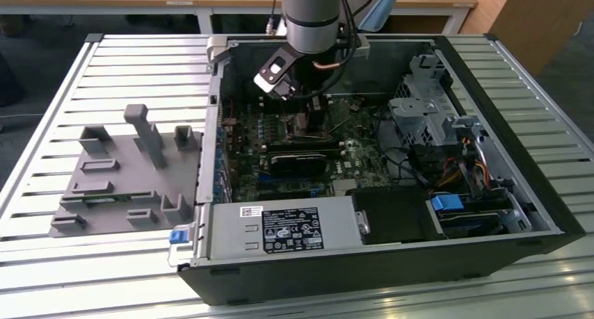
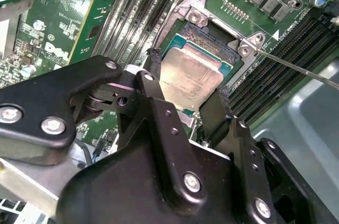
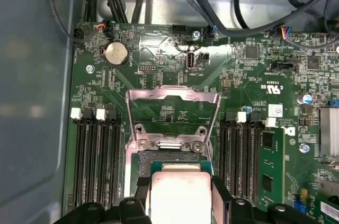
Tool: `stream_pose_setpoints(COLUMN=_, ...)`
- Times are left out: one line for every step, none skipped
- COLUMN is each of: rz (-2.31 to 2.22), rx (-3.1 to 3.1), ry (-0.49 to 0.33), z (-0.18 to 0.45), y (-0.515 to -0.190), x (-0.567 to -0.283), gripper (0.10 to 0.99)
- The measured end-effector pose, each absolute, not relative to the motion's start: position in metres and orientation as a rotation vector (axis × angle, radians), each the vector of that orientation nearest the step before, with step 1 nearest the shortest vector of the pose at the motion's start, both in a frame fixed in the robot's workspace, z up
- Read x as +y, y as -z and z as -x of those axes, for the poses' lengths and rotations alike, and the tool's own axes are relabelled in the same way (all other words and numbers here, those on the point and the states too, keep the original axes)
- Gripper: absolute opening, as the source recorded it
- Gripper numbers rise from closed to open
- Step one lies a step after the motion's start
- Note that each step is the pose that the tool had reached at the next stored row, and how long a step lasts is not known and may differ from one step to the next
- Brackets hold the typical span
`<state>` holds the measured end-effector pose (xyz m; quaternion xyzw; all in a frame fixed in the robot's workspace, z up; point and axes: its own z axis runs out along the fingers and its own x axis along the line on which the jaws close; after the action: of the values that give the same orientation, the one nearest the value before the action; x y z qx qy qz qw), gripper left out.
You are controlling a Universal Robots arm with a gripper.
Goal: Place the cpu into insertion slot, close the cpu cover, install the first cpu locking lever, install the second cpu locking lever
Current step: 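Place the cpu into insertion slot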
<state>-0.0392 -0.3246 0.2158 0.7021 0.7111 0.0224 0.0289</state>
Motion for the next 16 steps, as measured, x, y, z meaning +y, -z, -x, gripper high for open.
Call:
stream_pose_setpoints(rz=-2.166, rx=2.194, ry=-0.069, z=0.0392, y=-0.2151, x=-0.3246, gripper=0.541)
stream_pose_setpoints(rz=-2.166, rx=2.194, ry=-0.069, z=0.0393, y=-0.2143, x=-0.3246, gripper=0.541)
stream_pose_setpoints(rz=-2.167, rx=2.193, ry=-0.069, z=0.0396, y=-0.2134, x=-0.3245, gripper=0.541)
stream_pose_setpoints(rz=-2.167, rx=2.193, ry=-0.069, z=0.0403, y=-0.2130, x=-0.3245, gripper=0.541)
stream_pose_setpoints(rz=-2.167, rx=2.194, ry=-0.069, z=0.0410, y=-0.2128, x=-0.3245, gripper=0.541)
stream_pose_setpoints(rz=-2.167, rx=2.194, ry=-0.069, z=0.0412, y=-0.2125, x=-0.3243, gripper=0.541)
stream_pose_setpoints(rz=-2.167, rx=2.194, ry=-0.069, z=0.0412, y=-0.2119, x=-0.3239, gripper=0.541)
stream_pose_setpoints(rz=-2.167, rx=2.194, ry=-0.069, z=0.0412, y=-0.2114, x=-0.3232, gripper=0.541)
stream_pose_setpoints(rz=-2.167, rx=2.194, ry=-0.069, z=0.0412, y=-0.2108, x=-0.3223, gripper=0.541)
stream_pose_setpoints(rz=-2.167, rx=2.193, ry=-0.069, z=0.0413, y=-0.2104, x=-0.3212, gripper=0.541)
stream_pose_setpoints(rz=-2.167, rx=2.193, ry=-0.069, z=0.0413, y=-0.2101, x=-0.3204, gripper=0.541)
stream_pose_setpoints(rz=-2.167, rx=2.193, ry=-0.069, z=0.0413, y=-0.2096, x=-0.3197, gripper=0.541)
stream_pose_setpoints(rz=-2.168, rx=2.193, ry=-0.069, z=0.0413, y=-0.2089, x=-0.3190, gripper=0.541)
stream_pose_setpoints(rz=-2.168, rx=2.192, ry=-0.070, z=0.0413, y=-0.2079, x=-0.3185, gripper=0.541)
stream_pose_setpoints(rz=-2.170, rx=2.191, ry=-0.069, z=0.0413, y=-0.2068, x=-0.3183, gripper=0.541)
stream_pose_setpoints(rz=-2.171, rx=2.189, ry=-0.069, z=0.0413, y=-0.2056, x=-0.3181, gripper=0.541)
